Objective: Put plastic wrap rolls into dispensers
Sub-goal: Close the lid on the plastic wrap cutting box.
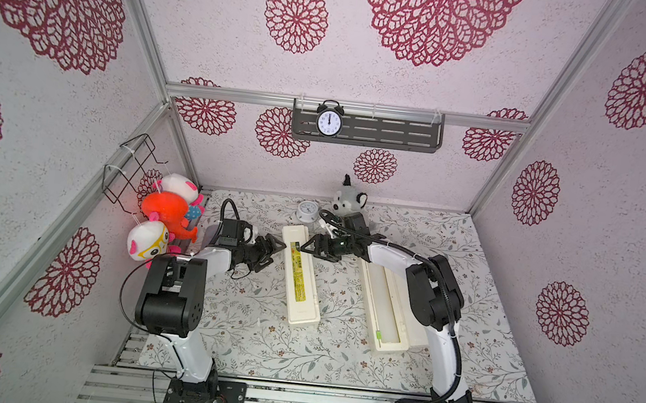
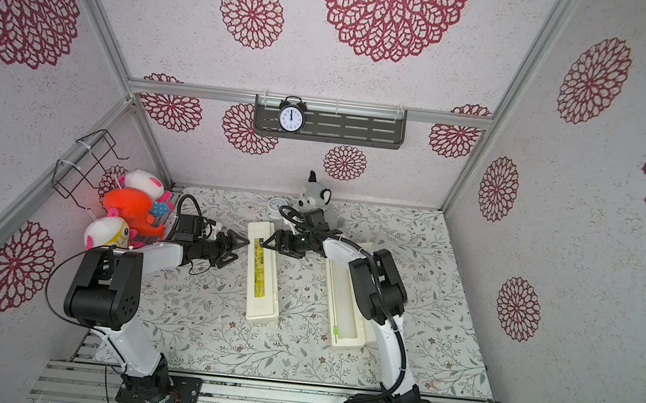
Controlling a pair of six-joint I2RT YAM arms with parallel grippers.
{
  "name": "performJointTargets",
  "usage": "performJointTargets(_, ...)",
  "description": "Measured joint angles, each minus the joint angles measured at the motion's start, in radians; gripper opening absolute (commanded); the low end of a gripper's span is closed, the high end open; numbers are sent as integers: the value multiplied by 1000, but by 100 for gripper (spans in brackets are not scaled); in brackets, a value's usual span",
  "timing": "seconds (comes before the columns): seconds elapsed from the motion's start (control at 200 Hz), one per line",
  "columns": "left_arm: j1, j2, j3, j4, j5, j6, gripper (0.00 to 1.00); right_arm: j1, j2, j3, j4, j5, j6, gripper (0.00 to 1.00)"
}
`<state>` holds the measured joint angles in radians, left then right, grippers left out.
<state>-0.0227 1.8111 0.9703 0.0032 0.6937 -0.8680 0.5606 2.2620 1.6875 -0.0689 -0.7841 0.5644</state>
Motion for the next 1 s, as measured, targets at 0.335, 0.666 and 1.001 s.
performJointTargets(0.335, -6, 175, 108, 188, 86, -80, 76, -17, 98, 84, 66, -71, 69, 83)
performJointTargets(0.666, -21, 232, 91, 384, 132, -188, 69, -23, 106, 84, 129, -101, 145, 69)
performJointTargets(1.001, -30, 232, 39, 495, 110, -245, 62, -26, 113, 83, 177, -104, 198, 62)
